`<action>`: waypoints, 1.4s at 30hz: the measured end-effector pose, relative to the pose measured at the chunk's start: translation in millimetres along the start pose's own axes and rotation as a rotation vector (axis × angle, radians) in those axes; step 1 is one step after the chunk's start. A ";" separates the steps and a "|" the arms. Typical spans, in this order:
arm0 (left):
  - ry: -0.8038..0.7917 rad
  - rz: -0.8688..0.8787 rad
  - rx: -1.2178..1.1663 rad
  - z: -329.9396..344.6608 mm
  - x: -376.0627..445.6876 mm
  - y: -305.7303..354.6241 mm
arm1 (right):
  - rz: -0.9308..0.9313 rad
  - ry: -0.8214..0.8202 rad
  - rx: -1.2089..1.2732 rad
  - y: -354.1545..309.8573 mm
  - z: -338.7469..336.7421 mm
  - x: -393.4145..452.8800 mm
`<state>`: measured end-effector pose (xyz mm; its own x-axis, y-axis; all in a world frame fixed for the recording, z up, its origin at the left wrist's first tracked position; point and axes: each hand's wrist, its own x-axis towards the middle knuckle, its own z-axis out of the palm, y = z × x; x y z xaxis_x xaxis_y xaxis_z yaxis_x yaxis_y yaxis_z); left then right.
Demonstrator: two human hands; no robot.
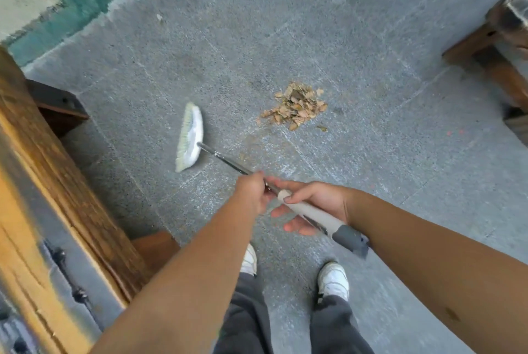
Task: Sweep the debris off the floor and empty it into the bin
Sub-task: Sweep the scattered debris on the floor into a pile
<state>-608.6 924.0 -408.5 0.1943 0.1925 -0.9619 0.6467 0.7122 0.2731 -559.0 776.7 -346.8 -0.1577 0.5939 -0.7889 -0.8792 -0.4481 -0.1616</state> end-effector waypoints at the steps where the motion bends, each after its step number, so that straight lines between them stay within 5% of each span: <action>1: -0.004 -0.005 -0.027 12.2 2.9 3.4 | 0.011 -0.015 -0.004 -1.4 -10.1 -12.8; 16: -0.276 -0.057 -0.119 233.8 -49.2 -33.8 | 0.001 0.352 -0.179 -40.8 -137.9 -223.8; 21: -0.297 0.037 -0.169 265.5 -59.8 -35.2 | -0.100 0.295 -0.089 -34.5 -143.3 -252.3; 26: -0.220 0.174 -0.258 236.3 -37.0 40.2 | -0.247 0.231 -0.064 -66.9 -105.6 -224.6; 31: -0.110 0.264 -0.257 170.9 22.9 150.3 | -0.198 0.325 -0.199 -138.6 -38.2 -127.5; 34: -0.088 0.351 -0.271 121.3 51.3 226.7 | -0.343 0.416 -0.267 -184.4 3.5 -47.3; 42: -0.115 0.374 -0.001 1.0 114.6 373.8 | -0.474 0.455 -0.162 -302.5 102.3 130.6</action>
<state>-343.8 1211.6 -416.6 0.4982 0.3622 -0.7878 0.5150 0.6074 0.6049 -359.6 1058.2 -340.4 0.4649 0.4262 -0.7760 -0.7225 -0.3239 -0.6108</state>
